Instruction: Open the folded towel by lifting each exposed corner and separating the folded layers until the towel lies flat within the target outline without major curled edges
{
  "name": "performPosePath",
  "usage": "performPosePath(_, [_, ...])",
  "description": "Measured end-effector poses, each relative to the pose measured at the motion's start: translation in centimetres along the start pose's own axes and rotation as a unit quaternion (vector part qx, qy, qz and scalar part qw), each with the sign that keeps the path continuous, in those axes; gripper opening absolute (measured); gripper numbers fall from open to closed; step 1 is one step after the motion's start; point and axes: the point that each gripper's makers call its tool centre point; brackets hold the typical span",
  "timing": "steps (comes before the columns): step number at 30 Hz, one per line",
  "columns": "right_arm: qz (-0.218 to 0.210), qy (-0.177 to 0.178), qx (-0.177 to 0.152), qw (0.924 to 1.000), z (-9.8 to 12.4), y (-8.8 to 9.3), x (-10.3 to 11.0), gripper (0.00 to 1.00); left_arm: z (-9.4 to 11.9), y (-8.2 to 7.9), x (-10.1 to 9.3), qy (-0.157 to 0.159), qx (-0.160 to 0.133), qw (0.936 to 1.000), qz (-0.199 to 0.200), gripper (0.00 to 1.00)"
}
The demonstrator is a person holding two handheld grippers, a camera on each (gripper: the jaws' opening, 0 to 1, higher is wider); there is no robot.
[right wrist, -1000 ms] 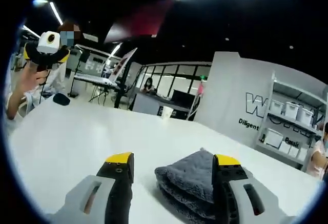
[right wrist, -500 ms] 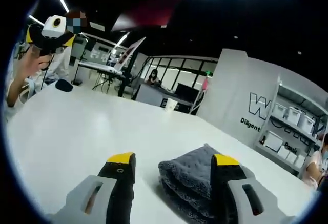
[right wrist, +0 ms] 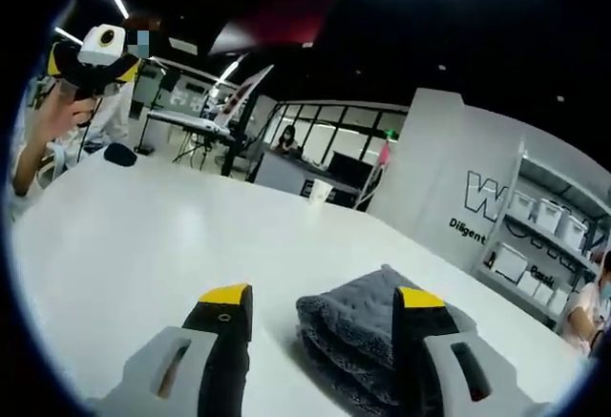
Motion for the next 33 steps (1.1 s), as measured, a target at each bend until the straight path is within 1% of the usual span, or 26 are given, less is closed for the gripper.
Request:
performPosePath(7, [0.01, 0.0, 0.006, 0.9999, -0.2, 0.2, 0.2, 0.56, -0.1, 0.2, -0.1, 0.002, 0.002, 1.0, 0.002, 0.62])
performPosePath(22, [0.009, -0.002, 0.007, 0.9999, -0.2, 0.2, 0.2, 0.56, 0.0, 0.3, -0.2, 0.002, 0.003, 1.0, 0.003, 0.62])
performPosePath(27, [-0.006, -0.007, 0.012, 0.9999, -0.5, 0.5, 0.4, 0.57, -0.1, 0.3, -0.2, 0.003, 0.002, 1.0, 0.003, 0.62])
performPosePath(28, [-0.004, -0.007, 0.014, 0.9999, -0.6, 0.6, 0.4, 0.57, -0.1, 0.3, -0.2, 0.002, 0.002, 1.0, 0.003, 0.63])
performPosePath(30, [0.014, -0.004, 0.023, 0.9996, -1.0, 0.9, 0.3, 0.56, -0.1, 0.3, -0.2, 0.002, 0.003, 1.0, 0.003, 0.63])
performPosePath(33, [0.048, 0.0, 0.045, 0.9978, -1.8, 1.4, 0.3, 0.54, -0.2, 0.3, -0.2, 0.003, 0.003, 1.0, 0.003, 0.63])
Point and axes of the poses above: the point that each gripper's makers call its tool centre point, and the gripper's own axes: z roughly backward along the fingers, x roughly to its left, y roughly out of its underside, and after that the axes turned 6 degrees about -z, right-handed
